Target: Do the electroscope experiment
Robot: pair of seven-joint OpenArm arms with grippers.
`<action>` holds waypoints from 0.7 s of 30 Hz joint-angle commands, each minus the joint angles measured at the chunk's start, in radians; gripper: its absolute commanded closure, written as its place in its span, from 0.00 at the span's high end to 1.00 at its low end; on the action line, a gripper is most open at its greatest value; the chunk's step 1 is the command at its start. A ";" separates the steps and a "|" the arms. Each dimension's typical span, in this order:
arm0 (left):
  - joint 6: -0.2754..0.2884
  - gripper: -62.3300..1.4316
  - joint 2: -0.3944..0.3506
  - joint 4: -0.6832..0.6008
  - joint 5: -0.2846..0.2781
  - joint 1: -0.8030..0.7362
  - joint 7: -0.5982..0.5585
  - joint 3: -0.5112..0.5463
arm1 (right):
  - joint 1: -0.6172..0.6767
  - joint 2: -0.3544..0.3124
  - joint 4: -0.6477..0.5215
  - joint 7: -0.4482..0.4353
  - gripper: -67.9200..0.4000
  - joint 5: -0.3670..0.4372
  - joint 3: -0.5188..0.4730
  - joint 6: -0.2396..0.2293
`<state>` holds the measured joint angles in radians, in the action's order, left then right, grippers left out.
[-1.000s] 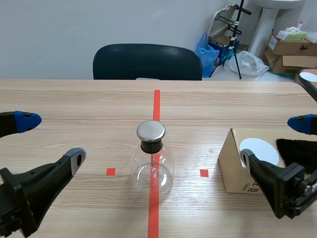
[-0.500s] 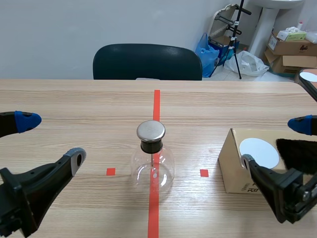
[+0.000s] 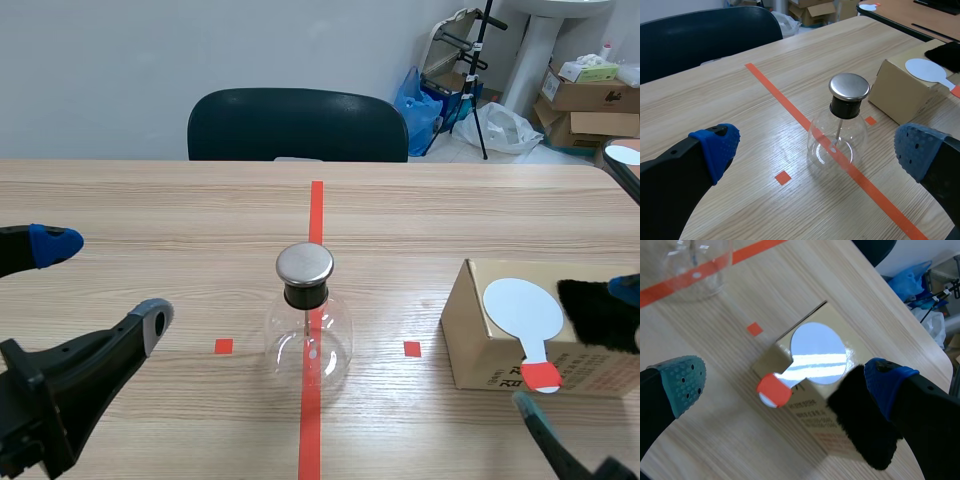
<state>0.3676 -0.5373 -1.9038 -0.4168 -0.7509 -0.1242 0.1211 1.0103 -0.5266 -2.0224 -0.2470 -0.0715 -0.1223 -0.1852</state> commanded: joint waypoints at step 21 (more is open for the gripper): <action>0.001 1.00 0.005 -0.019 -0.006 -0.002 -0.014 0.003 | 0.117 0.219 0.055 -0.140 1.00 -0.594 0.015 0.314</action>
<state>0.3676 -0.5373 -1.9038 -0.4168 -0.7509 -0.1242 0.1211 1.1389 -0.2935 -1.9724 -0.3706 -0.6674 -0.1162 0.1188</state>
